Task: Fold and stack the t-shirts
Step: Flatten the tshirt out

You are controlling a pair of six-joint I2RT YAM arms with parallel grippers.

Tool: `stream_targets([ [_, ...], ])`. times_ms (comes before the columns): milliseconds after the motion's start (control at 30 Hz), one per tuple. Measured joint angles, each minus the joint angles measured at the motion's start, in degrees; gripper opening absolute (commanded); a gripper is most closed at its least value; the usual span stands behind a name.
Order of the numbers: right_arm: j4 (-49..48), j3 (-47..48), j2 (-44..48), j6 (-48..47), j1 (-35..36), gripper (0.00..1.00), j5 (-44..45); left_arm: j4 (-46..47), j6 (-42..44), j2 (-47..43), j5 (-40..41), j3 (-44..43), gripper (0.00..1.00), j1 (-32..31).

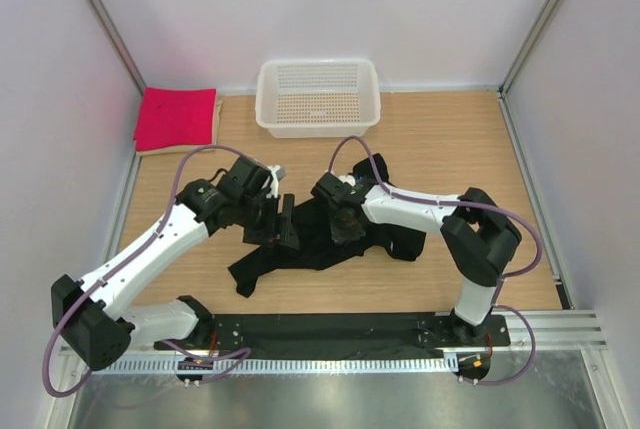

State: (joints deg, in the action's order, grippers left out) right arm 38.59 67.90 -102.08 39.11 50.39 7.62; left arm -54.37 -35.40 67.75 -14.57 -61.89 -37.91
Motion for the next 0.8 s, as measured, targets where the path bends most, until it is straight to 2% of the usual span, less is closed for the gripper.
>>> stream_targets([
  [33, 0.4, 0.0, -0.1, 0.0, 0.0, 0.1, 0.4, 0.0, 0.0, -0.1, 0.0, 0.1, 0.69, 0.0],
  [100, 1.6, 0.0, 0.3, 0.0, 0.0, 0.04, 1.3, 0.0, 0.0, -0.3, 0.0, 0.3, 0.69, 0.0],
  [167, 3.2, 0.0, 1.4, 0.0, 0.0, 0.03, 1.9, 0.0, 0.0, -0.4, 0.1, 0.6, 0.72, 0.0],
  [267, 6.5, 0.0, 6.1, -0.2, 0.0, 0.02, 3.3, 0.1, -0.1, -0.4, 0.4, 1.5, 0.72, 0.0],
  [467, 15.4, 0.7, 24.1, -0.4, 0.0, 0.01, 6.3, 0.3, -0.2, 1.4, 1.5, 2.3, 0.71, 0.0],
  [567, 20.9, 2.9, 31.1, -0.3, -0.1, 0.01, 8.5, 1.1, -0.2, 2.8, 1.6, 2.3, 0.74, 0.0],
  [800, 32.5, 11.9, 35.6, 0.1, -0.8, 0.01, 13.5, 2.5, 0.0, 8.0, 4.1, 2.3, 0.78, -1.7],
])
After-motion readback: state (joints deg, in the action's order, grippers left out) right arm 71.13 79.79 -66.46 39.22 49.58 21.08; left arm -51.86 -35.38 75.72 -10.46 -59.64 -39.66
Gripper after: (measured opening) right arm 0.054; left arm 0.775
